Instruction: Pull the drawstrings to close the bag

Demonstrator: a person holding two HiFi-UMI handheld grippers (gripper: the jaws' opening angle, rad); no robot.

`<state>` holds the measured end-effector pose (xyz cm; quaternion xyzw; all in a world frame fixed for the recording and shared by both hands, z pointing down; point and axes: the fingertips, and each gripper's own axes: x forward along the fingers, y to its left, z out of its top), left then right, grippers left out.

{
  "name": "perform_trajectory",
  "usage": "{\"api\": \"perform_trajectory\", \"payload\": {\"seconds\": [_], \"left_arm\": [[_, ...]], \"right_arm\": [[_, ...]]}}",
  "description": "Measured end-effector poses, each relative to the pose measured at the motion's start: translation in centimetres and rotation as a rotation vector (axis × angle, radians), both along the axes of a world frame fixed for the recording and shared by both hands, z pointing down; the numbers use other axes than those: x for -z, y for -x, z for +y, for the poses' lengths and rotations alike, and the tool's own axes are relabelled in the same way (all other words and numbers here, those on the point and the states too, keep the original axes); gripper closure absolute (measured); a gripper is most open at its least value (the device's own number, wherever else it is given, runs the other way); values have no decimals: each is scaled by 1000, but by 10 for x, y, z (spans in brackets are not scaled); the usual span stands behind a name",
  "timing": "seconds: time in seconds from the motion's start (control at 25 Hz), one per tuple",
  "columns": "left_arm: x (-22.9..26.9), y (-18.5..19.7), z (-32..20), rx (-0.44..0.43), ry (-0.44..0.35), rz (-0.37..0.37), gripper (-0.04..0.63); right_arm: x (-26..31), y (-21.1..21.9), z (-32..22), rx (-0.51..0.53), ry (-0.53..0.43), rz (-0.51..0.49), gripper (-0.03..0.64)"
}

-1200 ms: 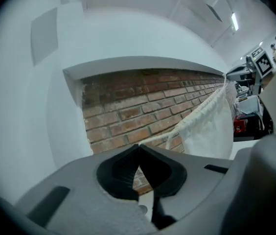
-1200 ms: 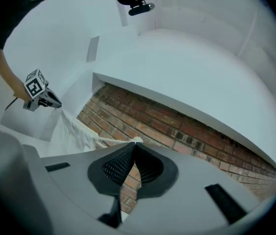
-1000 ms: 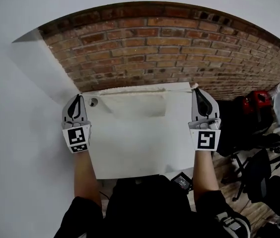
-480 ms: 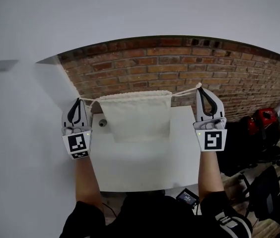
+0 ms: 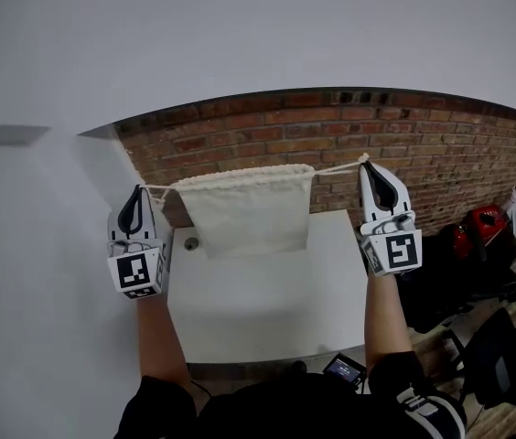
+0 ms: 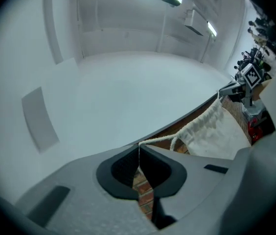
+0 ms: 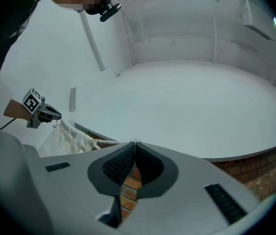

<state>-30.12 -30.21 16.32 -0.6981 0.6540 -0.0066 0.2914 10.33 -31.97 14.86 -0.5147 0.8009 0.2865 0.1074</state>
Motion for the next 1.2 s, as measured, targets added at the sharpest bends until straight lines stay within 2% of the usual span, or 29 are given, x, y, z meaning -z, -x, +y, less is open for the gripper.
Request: {"api": "perform_trajectory", "payload": {"seconds": [0.12,0.44,0.88,1.2], "left_arm": [[2,3,15,-32,-21,35,576],[-15,33,61,-67,-8,112,577],[-36,66,118,-112,-3,195,577],[-37,75,143,-140,-11,304,577]], "right_arm": [[-4,1,13,-12,13,-27,606],[-11,13,66,-18,76,-144,606],[-15,24,130,-35,106,-154,607],[-9,13,146,-1,114,-172,607]]}}
